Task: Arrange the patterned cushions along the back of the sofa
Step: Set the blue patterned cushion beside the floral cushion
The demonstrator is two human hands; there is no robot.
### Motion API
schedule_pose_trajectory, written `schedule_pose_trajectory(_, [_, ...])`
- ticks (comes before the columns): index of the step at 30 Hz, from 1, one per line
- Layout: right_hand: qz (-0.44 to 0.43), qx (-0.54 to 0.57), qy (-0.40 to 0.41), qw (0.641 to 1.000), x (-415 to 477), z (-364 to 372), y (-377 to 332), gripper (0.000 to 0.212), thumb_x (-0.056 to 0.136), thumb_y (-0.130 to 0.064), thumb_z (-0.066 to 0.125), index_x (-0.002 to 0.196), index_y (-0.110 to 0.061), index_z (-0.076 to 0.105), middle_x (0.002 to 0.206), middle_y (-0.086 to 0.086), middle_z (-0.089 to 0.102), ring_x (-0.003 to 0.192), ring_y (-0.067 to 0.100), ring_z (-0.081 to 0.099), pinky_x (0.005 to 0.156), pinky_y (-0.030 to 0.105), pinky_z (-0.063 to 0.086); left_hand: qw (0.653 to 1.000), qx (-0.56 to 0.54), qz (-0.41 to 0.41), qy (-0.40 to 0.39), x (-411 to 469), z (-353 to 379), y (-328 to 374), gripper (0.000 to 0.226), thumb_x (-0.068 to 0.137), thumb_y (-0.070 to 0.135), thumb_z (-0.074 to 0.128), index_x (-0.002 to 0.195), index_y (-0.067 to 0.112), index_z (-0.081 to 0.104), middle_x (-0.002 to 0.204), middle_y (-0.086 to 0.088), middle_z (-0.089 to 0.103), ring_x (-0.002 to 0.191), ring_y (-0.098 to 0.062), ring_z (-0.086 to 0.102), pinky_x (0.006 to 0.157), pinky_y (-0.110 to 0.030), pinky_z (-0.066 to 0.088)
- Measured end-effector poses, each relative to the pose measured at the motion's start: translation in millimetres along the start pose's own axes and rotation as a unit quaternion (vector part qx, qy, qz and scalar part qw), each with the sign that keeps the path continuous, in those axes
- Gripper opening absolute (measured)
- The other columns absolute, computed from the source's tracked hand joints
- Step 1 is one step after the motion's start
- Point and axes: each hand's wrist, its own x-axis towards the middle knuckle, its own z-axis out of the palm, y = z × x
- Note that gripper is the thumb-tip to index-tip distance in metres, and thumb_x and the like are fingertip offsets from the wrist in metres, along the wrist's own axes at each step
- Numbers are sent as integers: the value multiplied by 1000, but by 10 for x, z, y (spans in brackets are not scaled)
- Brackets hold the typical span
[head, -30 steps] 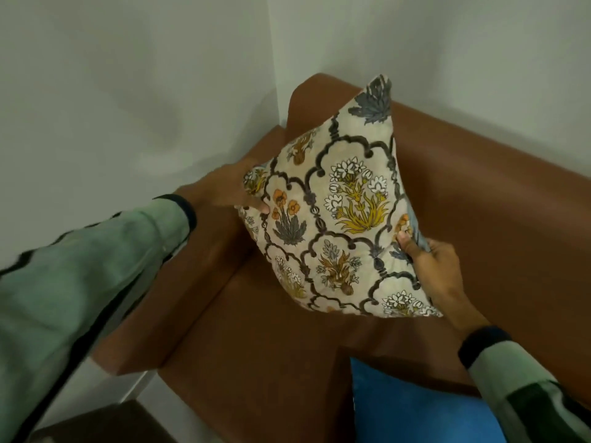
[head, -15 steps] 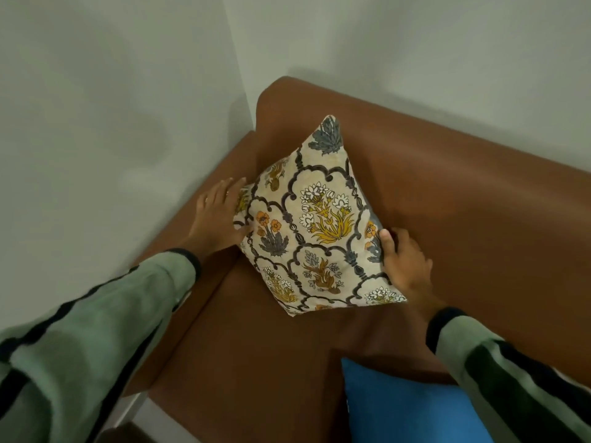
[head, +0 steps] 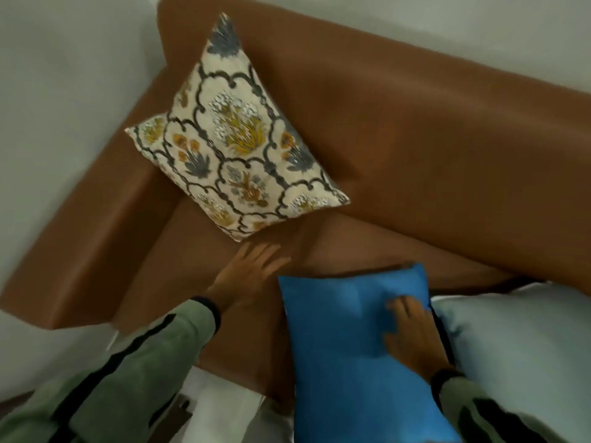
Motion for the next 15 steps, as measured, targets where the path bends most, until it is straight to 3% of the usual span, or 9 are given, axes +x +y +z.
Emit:
schedule_pose_trajectory(2, [-26,-33,-29,999,-567,319,413,86,39,-27,75,121,-5,60,121,25,63,109,45,62,88,50,47,997,9,42,-62,-33,207,341,81,86,13,58,156,25,18,161,-18,25,144,-38,30,111,-60,29])
schedule_pose_trajectory(4, [-54,-50,-45,996,-1036,616,742,104,39,-39,68,138,-14,47,138,23,54,125,38,50,99,46,35,993,33,80,-80,-49,401,569,92,84,18,66,157,24,10,162,-17,21,145,-38,29,111,-61,30])
schedule_pose_trajectory(7, [-45,-86,-21,995,-1439,959,1021,92,63,-52,57,146,-20,37,147,25,46,138,32,37,104,50,35,994,26,49,-94,-43,651,883,112,74,24,77,157,18,2,162,-18,20,144,-42,30,107,-65,35])
schedule_pose_trajectory(10, [-39,-141,-9,989,-1411,1224,1140,78,77,-32,41,152,-15,25,150,35,34,145,37,23,108,61,30,997,15,3,-77,15,882,1086,121,73,33,79,156,13,-7,161,-22,19,143,-43,31,100,-64,42])
schedule_pose_trajectory(12, [-7,-123,-39,992,-1256,1196,1088,73,79,-21,41,150,-14,25,149,37,34,144,43,29,106,66,31,998,-1,-15,-66,13,902,1150,119,72,37,80,156,12,-2,160,-22,23,141,-42,36,98,-59,47])
schedule_pose_trajectory(13, [20,-95,-49,994,-1186,1148,1057,73,79,-22,50,148,-14,28,148,36,38,140,46,37,103,67,35,997,-25,-17,-71,15,846,1155,115,72,40,79,156,13,4,159,-21,26,139,-40,39,97,-57,48])
schedule_pose_trajectory(15, [54,-15,-64,996,-1132,962,1017,80,69,-35,62,142,-12,40,142,29,50,130,45,50,95,65,44,993,-75,-24,-89,24,656,1095,104,79,45,71,156,17,7,160,-17,28,138,-36,42,99,-51,46])
